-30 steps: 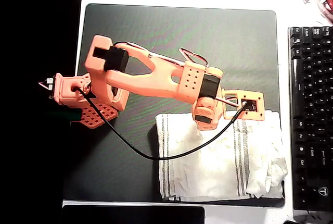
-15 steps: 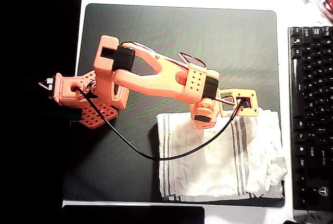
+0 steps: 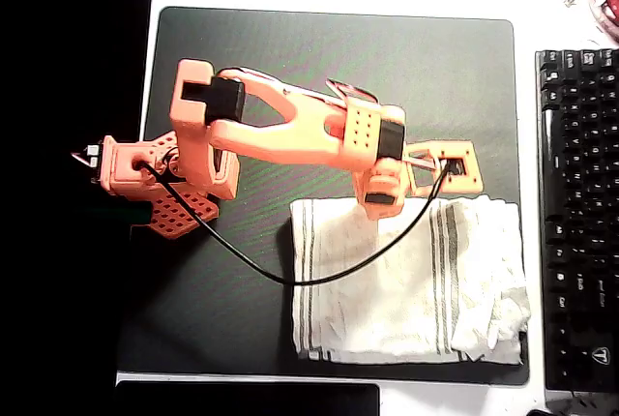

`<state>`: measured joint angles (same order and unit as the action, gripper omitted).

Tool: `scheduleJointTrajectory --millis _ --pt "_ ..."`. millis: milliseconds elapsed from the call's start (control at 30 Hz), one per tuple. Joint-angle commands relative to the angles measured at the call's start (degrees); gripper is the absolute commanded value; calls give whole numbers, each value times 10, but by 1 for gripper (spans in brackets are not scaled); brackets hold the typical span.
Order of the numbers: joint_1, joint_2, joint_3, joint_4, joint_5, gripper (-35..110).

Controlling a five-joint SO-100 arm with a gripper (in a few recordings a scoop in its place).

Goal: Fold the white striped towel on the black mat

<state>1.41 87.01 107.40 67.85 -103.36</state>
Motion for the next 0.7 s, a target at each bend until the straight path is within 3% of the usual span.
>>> scheduleJointTrajectory --millis 0,667 --pt "-33 36 -23 12 20 0" --pt "-220 -51 -139 18 120 0"
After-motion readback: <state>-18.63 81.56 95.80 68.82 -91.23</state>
